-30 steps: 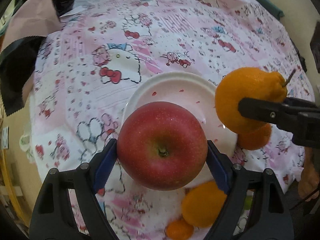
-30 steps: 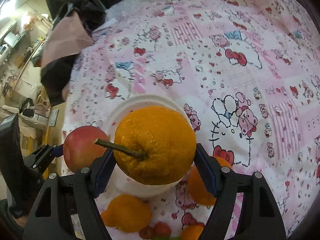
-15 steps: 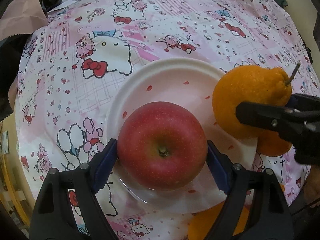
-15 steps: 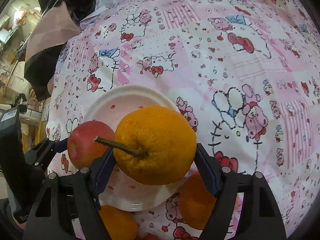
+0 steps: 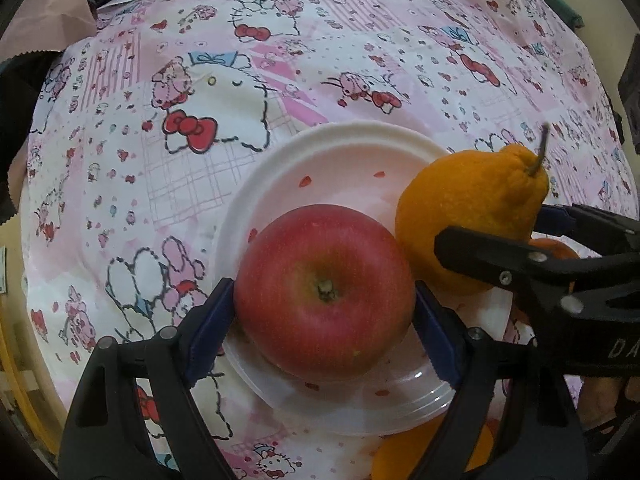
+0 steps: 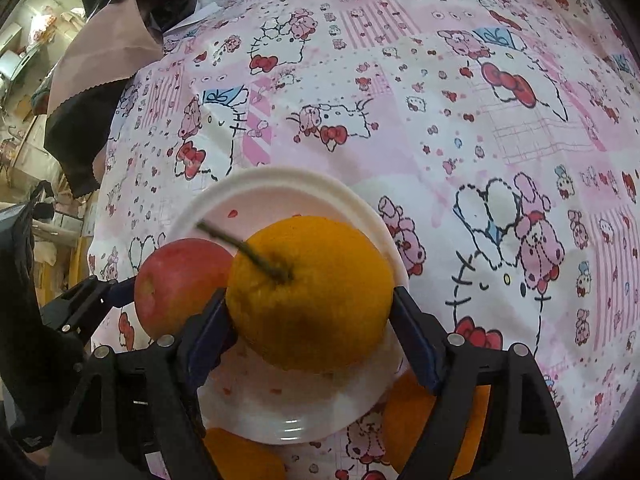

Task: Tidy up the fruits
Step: 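Carry the apple onto the plate with the left tool while the right tool sets the dekopon beside it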

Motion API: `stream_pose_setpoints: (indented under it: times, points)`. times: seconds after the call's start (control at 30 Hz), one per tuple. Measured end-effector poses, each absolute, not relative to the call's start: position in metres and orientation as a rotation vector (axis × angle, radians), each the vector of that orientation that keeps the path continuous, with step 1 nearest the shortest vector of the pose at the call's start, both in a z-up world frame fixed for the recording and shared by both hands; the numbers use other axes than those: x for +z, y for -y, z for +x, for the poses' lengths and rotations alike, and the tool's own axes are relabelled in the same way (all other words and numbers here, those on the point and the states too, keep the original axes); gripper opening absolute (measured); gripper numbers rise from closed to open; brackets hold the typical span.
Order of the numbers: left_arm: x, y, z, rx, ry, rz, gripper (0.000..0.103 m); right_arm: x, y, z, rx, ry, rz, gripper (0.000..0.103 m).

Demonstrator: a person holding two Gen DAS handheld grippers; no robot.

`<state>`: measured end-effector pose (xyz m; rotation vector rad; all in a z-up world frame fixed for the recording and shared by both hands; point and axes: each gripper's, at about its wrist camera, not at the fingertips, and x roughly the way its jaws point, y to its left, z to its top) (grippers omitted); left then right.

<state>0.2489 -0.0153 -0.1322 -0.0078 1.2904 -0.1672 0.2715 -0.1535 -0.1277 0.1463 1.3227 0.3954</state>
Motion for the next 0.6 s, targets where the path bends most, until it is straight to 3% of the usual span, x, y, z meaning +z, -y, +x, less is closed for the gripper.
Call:
stream_pose_setpoints:
  times: [0.6]
  points:
    - [-0.102, 0.011, 0.244, -0.141, -1.216, -0.032, 0.084, -0.113, 0.162, 0.273, 0.411, -1.299, 0.242, 0.089]
